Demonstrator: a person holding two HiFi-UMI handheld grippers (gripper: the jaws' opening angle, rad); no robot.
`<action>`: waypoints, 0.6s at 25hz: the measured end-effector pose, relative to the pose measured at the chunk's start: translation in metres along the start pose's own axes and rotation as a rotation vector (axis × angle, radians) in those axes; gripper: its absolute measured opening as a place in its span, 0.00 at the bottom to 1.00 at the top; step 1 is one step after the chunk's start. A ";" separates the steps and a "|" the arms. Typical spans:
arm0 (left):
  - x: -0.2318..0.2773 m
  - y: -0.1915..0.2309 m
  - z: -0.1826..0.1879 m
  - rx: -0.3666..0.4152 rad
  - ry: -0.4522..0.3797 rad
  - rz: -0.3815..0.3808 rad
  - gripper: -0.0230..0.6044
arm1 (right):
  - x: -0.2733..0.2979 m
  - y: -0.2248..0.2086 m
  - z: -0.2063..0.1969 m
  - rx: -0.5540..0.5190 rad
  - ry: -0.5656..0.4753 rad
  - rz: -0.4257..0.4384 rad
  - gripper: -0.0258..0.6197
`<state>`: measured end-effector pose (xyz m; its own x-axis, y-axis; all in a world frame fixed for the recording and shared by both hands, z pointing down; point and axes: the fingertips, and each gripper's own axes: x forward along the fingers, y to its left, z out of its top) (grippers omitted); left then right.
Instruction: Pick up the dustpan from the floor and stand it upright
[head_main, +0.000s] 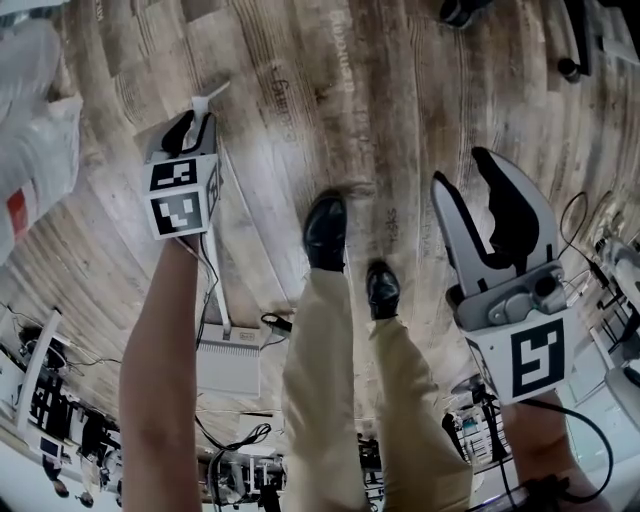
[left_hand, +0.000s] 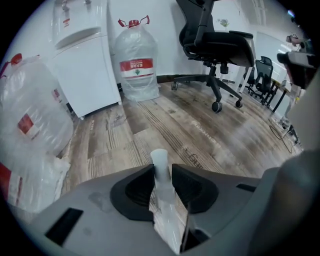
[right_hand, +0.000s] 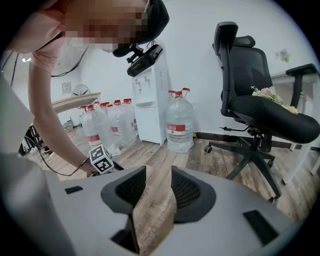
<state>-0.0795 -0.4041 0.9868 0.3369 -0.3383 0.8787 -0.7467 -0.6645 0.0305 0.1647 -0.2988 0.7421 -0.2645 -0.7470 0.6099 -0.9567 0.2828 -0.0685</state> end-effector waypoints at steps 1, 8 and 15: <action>0.000 0.001 0.000 -0.003 0.009 0.006 0.21 | -0.002 -0.001 0.000 0.002 0.001 -0.003 0.28; 0.005 0.002 0.000 -0.007 0.041 0.005 0.22 | -0.003 -0.004 0.006 0.006 -0.009 -0.023 0.28; 0.017 0.001 -0.004 0.005 0.057 -0.007 0.23 | -0.009 -0.007 -0.004 0.012 0.013 -0.039 0.28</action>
<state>-0.0772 -0.4080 1.0040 0.3085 -0.2954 0.9042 -0.7416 -0.6700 0.0341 0.1742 -0.2915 0.7398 -0.2257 -0.7495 0.6223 -0.9677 0.2464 -0.0541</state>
